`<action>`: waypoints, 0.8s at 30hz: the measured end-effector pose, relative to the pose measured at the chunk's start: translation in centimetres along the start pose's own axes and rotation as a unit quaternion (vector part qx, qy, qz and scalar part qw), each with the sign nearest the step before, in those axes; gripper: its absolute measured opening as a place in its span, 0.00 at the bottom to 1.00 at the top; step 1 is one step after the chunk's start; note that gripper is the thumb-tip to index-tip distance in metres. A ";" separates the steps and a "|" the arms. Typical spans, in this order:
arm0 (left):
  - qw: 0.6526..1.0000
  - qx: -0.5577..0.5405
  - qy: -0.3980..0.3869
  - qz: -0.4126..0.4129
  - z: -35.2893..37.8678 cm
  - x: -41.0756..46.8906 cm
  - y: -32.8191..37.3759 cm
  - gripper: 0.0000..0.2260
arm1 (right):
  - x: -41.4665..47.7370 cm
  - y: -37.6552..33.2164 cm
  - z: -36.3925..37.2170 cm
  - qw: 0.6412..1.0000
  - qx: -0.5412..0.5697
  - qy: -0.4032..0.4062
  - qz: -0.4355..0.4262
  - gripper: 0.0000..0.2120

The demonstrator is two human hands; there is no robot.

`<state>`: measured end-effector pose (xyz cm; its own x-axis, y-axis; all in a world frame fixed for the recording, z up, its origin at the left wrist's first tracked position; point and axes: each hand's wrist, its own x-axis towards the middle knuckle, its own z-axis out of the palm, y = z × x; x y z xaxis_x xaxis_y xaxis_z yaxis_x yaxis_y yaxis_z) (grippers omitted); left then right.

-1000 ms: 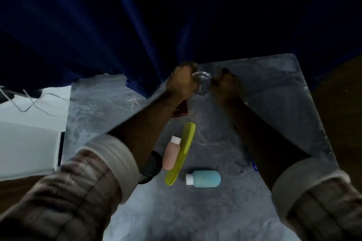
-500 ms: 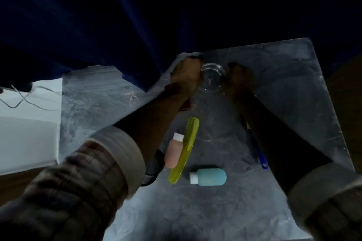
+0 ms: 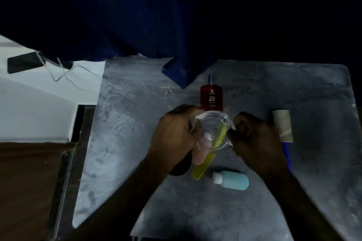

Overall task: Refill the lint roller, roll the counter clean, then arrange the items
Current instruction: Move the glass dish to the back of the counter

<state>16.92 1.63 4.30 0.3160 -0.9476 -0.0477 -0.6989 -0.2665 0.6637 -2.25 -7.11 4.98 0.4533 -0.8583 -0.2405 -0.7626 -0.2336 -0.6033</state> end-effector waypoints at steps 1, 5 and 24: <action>1.000 -0.006 0.021 -0.004 -1.7 -1.3 -1.3 0.13 | -0.4 -1.7 0.9 1.000 -0.001 0.002 -0.017 0.11; 0.993 -0.033 0.099 -0.055 -7.4 -5.7 -6.3 0.14 | 0.0 -8.1 5.4 0.993 -0.015 0.015 -0.119 0.12; 0.969 -0.071 0.163 -0.172 -7.8 -0.6 -28.9 0.08 | 13.8 -18.0 25.0 0.983 -0.129 -0.117 -0.050 0.09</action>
<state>41.94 11.26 -8.98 0.7168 -0.6947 -0.0604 -0.4288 -0.5074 0.7474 29.29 -3.35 -6.44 0.6033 -0.7030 -0.3765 -0.7863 -0.4456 -0.4280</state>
